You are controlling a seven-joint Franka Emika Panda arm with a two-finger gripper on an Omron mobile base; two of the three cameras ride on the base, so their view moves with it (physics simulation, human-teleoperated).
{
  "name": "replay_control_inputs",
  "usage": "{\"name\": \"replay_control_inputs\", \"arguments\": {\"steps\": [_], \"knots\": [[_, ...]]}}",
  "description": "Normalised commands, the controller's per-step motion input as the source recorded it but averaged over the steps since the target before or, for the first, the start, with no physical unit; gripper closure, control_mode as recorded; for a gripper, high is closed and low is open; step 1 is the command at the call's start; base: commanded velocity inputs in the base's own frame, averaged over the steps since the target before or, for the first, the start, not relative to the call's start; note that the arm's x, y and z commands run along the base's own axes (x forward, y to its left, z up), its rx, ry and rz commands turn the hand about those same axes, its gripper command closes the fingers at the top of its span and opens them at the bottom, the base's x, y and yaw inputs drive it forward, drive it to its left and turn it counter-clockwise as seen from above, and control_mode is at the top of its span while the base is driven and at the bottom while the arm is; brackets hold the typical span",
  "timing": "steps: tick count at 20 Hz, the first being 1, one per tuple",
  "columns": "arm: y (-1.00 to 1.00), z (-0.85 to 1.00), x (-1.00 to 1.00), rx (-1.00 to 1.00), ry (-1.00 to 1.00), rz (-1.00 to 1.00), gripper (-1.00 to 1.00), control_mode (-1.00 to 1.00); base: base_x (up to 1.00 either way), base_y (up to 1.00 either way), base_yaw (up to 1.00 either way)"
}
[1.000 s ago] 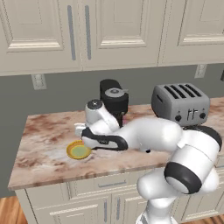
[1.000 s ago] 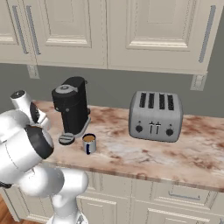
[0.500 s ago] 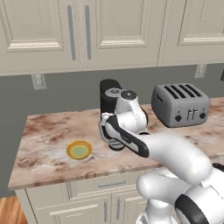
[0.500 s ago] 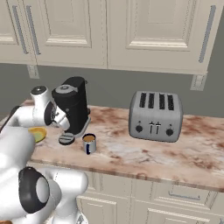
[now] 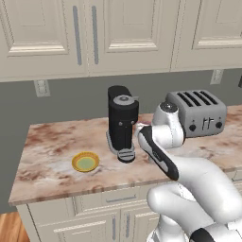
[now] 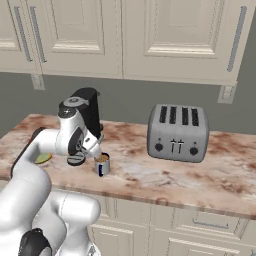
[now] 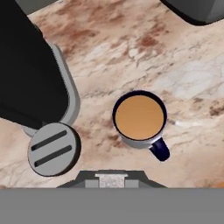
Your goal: Take a sugar cube from the saucer and place it inside the coffee. Then, grab milk from the fridge and place it next to the coffee on the counter to sweeten the coffee.
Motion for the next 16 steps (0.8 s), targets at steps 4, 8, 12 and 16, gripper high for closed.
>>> {"name": "replay_control_inputs", "arguments": {"steps": [4,8,12,16], "knots": [[-0.57,0.0,0.08,-0.02,0.01,-0.03,1.0,-1.0,0.0,0.0,0.0],[-0.13,-0.03,0.24,-0.02,0.06,0.0,1.0,-1.0,0.0,0.0,0.0],[-0.01,-0.11,0.21,-0.01,0.1,0.0,1.0,-1.0,0.0,0.0,0.0],[0.0,-0.11,0.17,0.0,0.08,0.0,1.0,-1.0,0.0,0.0,0.0]]}}
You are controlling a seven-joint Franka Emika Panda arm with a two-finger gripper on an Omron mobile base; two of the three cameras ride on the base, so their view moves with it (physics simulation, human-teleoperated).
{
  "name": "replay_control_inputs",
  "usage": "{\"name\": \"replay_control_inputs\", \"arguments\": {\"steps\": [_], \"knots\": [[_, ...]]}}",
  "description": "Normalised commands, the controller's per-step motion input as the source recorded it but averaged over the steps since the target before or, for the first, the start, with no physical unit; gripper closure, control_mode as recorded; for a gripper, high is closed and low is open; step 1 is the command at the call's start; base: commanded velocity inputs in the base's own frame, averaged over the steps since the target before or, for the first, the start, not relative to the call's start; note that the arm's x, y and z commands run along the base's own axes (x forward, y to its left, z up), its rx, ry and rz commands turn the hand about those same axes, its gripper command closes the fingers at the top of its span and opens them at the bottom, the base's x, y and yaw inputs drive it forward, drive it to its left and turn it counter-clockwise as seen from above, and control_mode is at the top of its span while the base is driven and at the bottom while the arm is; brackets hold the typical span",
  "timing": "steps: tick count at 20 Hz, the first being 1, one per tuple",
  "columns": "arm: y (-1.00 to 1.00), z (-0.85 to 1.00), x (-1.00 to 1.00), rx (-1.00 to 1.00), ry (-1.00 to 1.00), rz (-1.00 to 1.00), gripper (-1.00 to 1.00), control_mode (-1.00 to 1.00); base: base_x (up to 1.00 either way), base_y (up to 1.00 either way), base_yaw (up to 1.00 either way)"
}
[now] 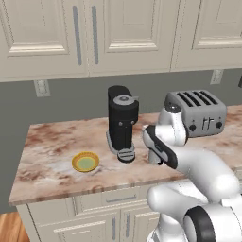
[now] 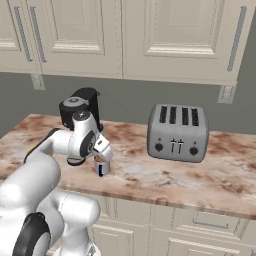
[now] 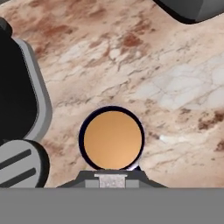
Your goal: Take a sugar cube from the saucer and place it inside the coffee. Then, grab milk from the fridge and place it next to the coffee on the counter to sweeten the coffee.
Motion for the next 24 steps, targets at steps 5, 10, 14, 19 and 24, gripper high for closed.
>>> {"name": "replay_control_inputs", "arguments": {"steps": [5,10,14,19,24], "knots": [[-0.01,-0.02,0.24,0.0,0.06,0.0,1.0,-1.0,0.0,0.0,0.0],[-0.01,-0.06,0.25,0.0,0.03,0.0,-1.0,-1.0,0.0,0.0,0.0],[-0.01,-0.12,0.19,0.0,0.0,0.0,-1.0,-1.0,0.0,0.0,0.0],[0.0,0.0,0.24,0.0,0.0,0.0,-1.0,-1.0,0.0,0.0,0.0],[0.0,0.06,0.01,0.0,0.0,0.0,-1.0,-1.0,0.0,0.0,0.0]]}}
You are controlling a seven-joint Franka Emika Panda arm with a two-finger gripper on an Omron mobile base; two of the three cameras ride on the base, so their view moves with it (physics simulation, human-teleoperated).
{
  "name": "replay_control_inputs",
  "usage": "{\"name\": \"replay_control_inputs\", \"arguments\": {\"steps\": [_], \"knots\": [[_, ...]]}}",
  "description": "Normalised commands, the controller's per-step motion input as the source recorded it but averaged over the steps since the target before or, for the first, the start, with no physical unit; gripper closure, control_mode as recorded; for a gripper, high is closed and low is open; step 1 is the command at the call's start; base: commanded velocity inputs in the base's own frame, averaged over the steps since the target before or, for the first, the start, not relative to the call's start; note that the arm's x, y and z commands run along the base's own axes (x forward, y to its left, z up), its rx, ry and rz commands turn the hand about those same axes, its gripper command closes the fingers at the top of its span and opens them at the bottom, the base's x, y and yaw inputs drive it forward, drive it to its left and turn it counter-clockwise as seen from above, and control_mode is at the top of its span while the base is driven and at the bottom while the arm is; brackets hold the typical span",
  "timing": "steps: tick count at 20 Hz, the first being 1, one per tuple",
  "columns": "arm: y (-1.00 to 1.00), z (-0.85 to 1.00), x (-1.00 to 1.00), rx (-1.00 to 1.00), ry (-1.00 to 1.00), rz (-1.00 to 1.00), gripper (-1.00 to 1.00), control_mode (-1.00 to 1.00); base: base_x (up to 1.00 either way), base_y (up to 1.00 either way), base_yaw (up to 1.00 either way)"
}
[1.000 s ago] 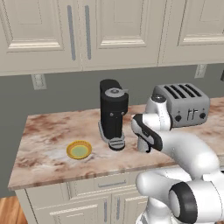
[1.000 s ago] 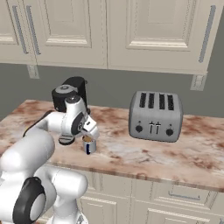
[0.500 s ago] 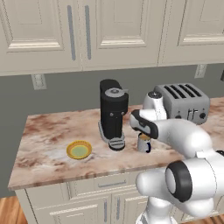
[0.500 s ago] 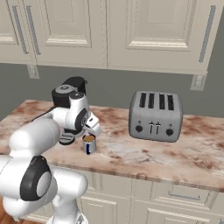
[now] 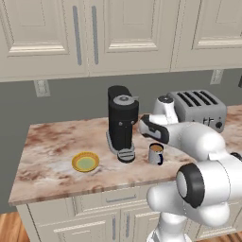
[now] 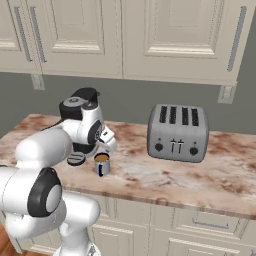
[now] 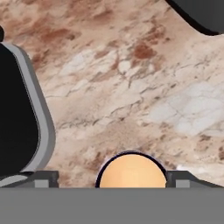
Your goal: Take a sugar cube from the saucer and place it inside the coffee. Then, grab milk from the fridge and place it next to the coffee on the counter to sweeten the coffee.
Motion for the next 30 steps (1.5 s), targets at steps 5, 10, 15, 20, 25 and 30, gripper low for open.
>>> {"name": "replay_control_inputs", "arguments": {"steps": [5,10,15,20,25,30], "knots": [[0.0,0.46,-0.23,0.0,-0.04,0.0,-1.0,-1.0,0.0,0.0,0.0],[0.0,0.46,-0.62,0.0,-0.09,0.02,-1.0,-1.0,0.0,0.0,0.0],[0.0,0.48,-0.66,0.0,-0.12,0.04,-1.0,-1.0,0.0,0.0,0.0],[-0.08,0.39,-0.42,0.0,-0.13,0.02,-1.0,-1.0,0.0,0.0,0.0],[-0.16,0.18,-0.22,0.0,-0.11,0.04,-1.0,-1.0,0.0,0.0,0.0],[-0.1,0.03,-0.24,0.0,-0.04,0.01,-1.0,-1.0,0.0,0.0,0.0]]}}
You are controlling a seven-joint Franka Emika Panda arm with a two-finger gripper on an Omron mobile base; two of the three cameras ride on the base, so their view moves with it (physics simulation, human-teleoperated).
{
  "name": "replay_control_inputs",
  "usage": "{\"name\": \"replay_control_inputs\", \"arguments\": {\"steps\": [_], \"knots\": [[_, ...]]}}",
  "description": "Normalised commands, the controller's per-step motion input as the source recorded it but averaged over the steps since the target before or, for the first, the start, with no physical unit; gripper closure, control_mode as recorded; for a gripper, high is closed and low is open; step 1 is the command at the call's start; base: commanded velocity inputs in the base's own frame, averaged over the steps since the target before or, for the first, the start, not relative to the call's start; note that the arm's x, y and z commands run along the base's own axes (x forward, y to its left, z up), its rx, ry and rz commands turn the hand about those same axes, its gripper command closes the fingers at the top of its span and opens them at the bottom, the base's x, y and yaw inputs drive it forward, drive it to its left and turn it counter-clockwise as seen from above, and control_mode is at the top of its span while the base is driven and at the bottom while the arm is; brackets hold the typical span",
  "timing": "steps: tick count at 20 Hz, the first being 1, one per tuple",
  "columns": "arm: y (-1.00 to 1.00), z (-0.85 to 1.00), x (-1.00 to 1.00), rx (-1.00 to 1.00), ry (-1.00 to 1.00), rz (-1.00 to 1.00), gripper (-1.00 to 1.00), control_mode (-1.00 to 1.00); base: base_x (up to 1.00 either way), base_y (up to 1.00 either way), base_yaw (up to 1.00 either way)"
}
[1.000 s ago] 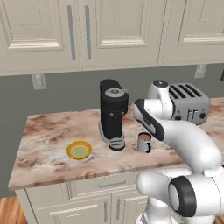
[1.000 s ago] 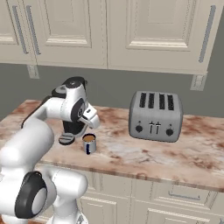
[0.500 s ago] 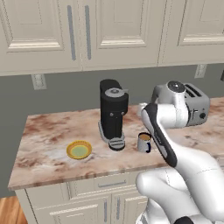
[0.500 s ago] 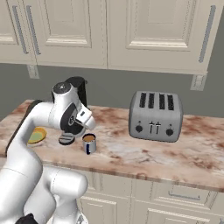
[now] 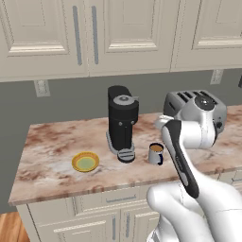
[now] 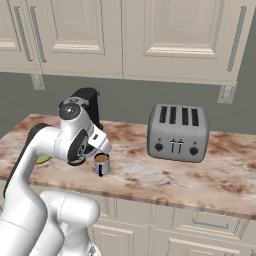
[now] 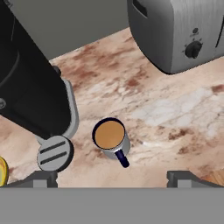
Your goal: Take a sugar cube from the saucer and place it inside the coffee. Then, grab milk from the fridge and place it next to the coffee on the counter to sweeten the coffee.
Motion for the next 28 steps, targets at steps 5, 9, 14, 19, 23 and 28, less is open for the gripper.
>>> {"name": "replay_control_inputs", "arguments": {"steps": [5,9,14,19,23,28], "knots": [[-0.34,0.0,-0.61,0.0,-0.08,-0.09,-1.0,-1.0,0.0,0.0,0.0],[-0.17,0.0,-0.26,0.0,-0.05,-0.05,-1.0,-1.0,0.0,0.0,0.0],[0.0,0.0,0.0,0.0,0.0,0.0,-1.0,-1.0,0.0,0.0,0.0],[0.0,0.0,-0.04,0.0,0.0,0.0,-1.0,1.0,-0.28,-0.19,-0.2],[0.0,0.0,0.0,0.0,0.0,0.0,-1.0,1.0,-0.54,-0.36,-0.57],[0.0,0.0,0.0,0.0,0.0,0.0,-1.0,1.0,-0.43,-0.23,-0.65]]}}
